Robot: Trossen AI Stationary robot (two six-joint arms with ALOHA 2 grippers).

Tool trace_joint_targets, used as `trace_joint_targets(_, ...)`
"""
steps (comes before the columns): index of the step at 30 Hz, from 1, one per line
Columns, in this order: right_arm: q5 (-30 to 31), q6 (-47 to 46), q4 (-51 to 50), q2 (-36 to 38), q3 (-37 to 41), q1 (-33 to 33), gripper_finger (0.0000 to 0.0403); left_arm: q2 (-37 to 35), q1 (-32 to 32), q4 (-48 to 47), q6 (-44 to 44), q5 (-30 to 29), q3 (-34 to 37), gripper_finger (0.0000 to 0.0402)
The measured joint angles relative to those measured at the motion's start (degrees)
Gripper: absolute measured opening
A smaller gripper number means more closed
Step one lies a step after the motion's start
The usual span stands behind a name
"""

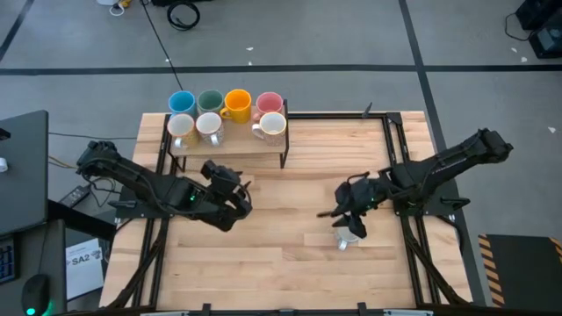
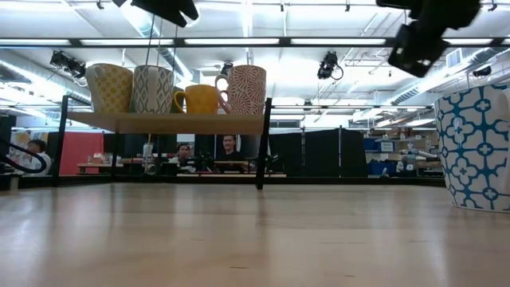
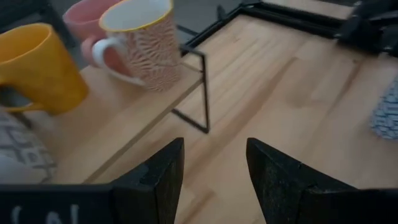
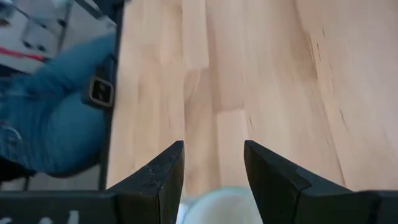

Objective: Place coffee mugs
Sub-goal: Put the blue patterned mug on the shelf

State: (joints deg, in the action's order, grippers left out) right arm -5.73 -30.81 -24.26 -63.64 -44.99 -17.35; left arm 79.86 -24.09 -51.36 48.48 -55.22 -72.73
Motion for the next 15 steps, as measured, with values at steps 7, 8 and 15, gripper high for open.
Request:
trace_joint_targets(7, 7.6, -0.5, -5.6, 0.0, 0.0, -5.3, 0.0173, 0.0, -0.9, 1.5, -1.2, 0.0, 0.0, 0.0181)
trace_joint_targets(8, 8.0, -0.5, -6.7, 0.1, 0.0, -5.6, 0.0173, 0.0, -0.9, 1.5, -1.2, 0.0, 0.0, 0.0181)
trace_joint_targets(15, 11.2, -3.5, -16.9, 0.2, 0.0, -7.6, 0.0173, 0.0, -0.9, 1.4, -1.2, 0.0, 0.0, 0.0181)
